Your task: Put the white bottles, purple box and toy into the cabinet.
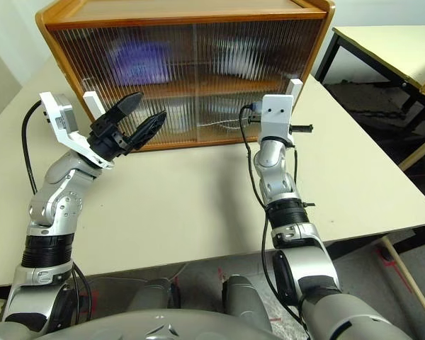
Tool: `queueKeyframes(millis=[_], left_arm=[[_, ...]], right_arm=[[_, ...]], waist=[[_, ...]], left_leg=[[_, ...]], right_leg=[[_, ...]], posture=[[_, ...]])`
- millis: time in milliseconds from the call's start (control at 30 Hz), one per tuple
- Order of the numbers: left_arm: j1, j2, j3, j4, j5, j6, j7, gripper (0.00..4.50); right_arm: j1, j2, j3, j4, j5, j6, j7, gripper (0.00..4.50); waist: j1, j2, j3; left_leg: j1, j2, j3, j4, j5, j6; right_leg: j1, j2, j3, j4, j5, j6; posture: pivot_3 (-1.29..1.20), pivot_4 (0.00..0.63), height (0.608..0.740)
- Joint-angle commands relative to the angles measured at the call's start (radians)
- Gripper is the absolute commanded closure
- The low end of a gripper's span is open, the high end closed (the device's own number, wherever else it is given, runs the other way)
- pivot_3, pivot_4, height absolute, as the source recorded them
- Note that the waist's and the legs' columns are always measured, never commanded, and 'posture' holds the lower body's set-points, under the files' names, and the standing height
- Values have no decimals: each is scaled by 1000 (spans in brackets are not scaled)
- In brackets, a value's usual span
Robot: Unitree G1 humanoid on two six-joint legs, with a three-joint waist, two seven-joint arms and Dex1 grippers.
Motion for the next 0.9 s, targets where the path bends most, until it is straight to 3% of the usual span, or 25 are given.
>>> queueKeyframes(millis=[33,200,300,467,633,733,900], left_arm=[[0,0,-5,2,8,0,-2,0],[6,-3,-7,-2,9,-1,-2,0],[16,-3,-9,-8,7,3,-3,0],[31,0,-6,-9,4,7,-5,0],[84,-11,10,-15,-2,0,12,0],[164,-35,35,-5,29,-62,43,0],[301,-91,96,60,151,-253,148,0]], right_arm=[[-7,-13,-18,29,0,-17,-21,4451],[26,-7,13,-18,12,-29,55,4451],[103,-6,65,-140,14,-39,162,3760],[268,-52,121,-364,37,-60,338,1900],[426,-133,111,-486,219,-116,605,20],[524,-173,79,-512,370,-166,769,20],[621,-182,44,-511,452,-223,862,20]], waist=[[-1,0,0],[-3,0,0],[-5,0,0],[-6,0,0],[-5,0,0],[-6,-1,0],[-5,-3,1]], left_leg=[[0,0,0,0,0,0],[0,0,0,0,0,0],[0,0,-1,0,0,0],[0,0,-1,0,0,0],[2,0,0,0,0,0],[12,1,0,-1,0,0],[17,1,0,-2,-2,-3]], right_leg=[[0,0,0,0,0,0],[0,0,0,0,0,0],[1,0,0,0,0,1],[0,0,0,0,0,1],[2,0,0,-1,-2,4],[13,0,0,-2,-5,4],[15,-1,0,0,-11,-7]], posture=[[109,0,740],[109,0,740],[107,0,740],[99,0,740],[93,0,740],[91,0,740],[90,0,740]])
